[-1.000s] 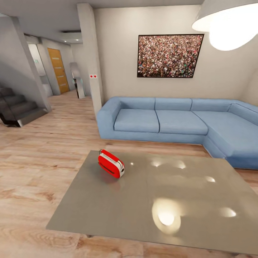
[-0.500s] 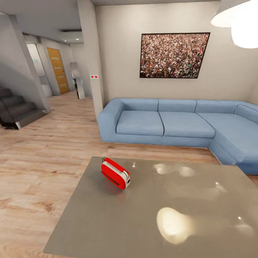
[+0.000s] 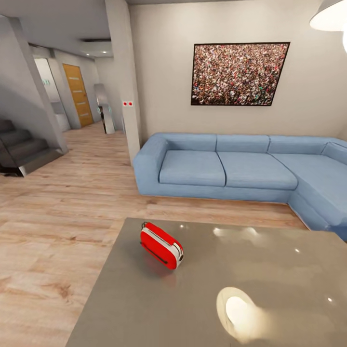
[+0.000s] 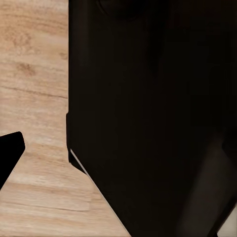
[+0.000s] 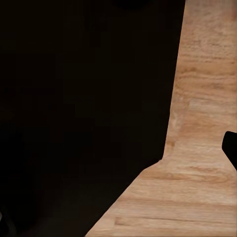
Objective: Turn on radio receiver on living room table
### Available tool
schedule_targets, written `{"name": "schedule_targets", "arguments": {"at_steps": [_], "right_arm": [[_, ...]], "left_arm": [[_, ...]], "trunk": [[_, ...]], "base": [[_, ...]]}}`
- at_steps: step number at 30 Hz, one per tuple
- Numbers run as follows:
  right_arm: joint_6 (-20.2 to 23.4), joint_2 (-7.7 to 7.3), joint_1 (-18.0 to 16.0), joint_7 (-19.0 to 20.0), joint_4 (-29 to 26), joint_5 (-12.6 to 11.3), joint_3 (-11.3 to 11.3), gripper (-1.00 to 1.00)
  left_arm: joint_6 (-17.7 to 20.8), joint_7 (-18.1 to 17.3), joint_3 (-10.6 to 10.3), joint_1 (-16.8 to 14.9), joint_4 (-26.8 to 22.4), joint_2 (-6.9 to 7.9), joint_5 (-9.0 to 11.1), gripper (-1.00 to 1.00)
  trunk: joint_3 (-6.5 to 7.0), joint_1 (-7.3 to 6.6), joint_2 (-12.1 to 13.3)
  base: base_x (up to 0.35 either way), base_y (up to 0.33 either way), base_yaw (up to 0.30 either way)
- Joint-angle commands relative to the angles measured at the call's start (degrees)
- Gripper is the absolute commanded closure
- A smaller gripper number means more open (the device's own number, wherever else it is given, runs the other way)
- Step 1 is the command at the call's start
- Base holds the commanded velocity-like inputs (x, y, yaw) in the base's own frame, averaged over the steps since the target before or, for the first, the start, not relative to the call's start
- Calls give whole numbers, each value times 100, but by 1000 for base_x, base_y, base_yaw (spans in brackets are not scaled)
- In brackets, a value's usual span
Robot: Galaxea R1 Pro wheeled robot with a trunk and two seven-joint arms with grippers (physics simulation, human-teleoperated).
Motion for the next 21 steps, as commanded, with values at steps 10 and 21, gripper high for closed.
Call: {"name": "schedule_targets", "arguments": {"at_steps": [10, 21], "right_arm": [[-2, 0, 0, 0, 0, -3, 0, -100], [-13, 0, 0, -10, 0, -9, -8, -100]], "left_arm": [[0, 1, -1, 0, -2, 1, 0, -100], [0, 6, -1, 0, -5, 1, 0, -100]], "trunk": [[0, 0, 0], [0, 0, 0]], "base": [[25, 9, 0], [1, 0, -171]]}}
